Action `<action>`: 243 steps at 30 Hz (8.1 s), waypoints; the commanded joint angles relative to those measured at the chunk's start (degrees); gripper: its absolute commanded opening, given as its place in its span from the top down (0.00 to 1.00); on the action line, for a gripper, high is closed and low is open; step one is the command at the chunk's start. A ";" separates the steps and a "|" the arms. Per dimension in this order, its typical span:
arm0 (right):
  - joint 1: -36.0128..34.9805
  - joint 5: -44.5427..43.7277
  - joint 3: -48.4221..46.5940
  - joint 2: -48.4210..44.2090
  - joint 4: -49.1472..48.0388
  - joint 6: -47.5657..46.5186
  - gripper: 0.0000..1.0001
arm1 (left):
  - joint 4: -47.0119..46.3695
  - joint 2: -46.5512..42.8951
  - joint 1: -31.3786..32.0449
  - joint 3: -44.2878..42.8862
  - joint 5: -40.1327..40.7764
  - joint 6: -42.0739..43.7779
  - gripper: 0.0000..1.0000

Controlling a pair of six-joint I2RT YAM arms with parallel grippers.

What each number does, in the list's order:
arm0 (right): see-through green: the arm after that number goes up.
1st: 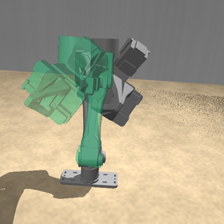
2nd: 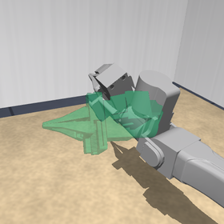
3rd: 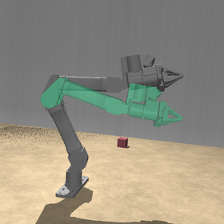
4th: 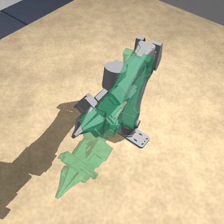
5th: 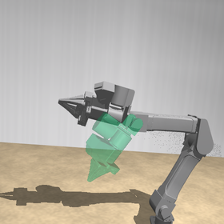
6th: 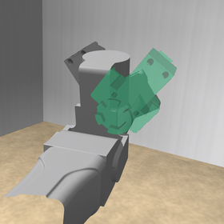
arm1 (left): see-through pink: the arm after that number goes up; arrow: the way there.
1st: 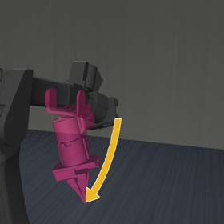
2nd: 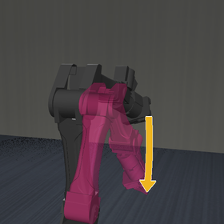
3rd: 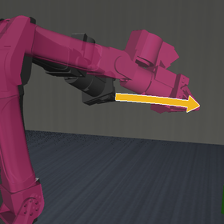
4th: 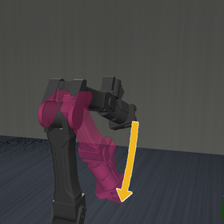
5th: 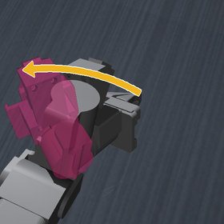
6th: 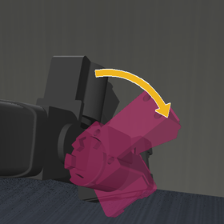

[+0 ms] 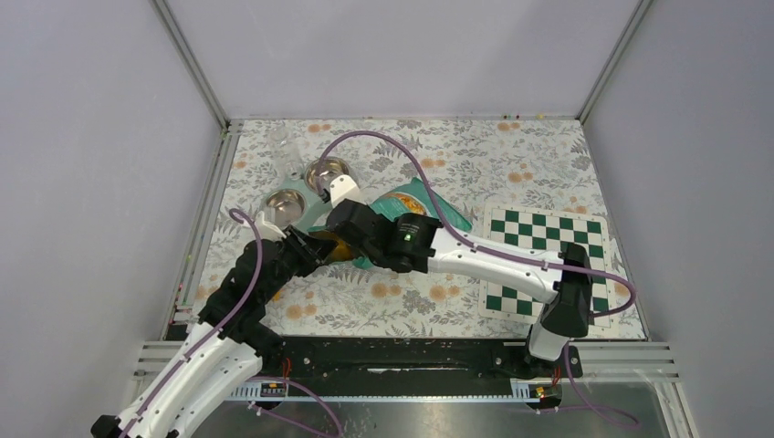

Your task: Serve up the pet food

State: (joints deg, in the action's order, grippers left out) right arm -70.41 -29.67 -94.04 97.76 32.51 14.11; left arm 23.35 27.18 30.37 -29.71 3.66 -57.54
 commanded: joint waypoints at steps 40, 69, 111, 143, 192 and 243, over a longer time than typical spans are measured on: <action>13.87 -0.35 -30.72 1.14 19.13 8.53 1.00 | -23.51 12.33 -13.01 -11.51 -20.31 -5.30 1.00; 23.97 17.31 -21.54 -7.93 13.88 18.06 1.00 | -10.82 8.19 -14.33 -21.46 -15.06 -15.14 1.00; 31.49 23.94 -32.95 -2.86 19.20 18.84 1.00 | -32.14 9.73 -18.80 -17.06 -19.76 -31.05 1.00; 38.90 27.63 -25.21 -6.56 15.95 16.50 1.00 | -40.08 7.95 -43.77 1.14 -13.18 -22.18 1.00; 40.62 25.75 -24.13 -6.22 15.45 15.60 1.00 | -13.04 9.77 -49.11 5.04 2.90 -6.95 1.00; 30.21 15.08 -20.67 -8.51 14.08 4.44 1.00 | -40.58 17.78 -31.59 -23.88 -40.51 -11.54 1.00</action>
State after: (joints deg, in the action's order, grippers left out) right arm -36.95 -9.10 -111.24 90.96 48.53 23.66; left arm 2.22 46.63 -10.39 -53.71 -32.21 -59.33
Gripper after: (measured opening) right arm 0.022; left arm 0.280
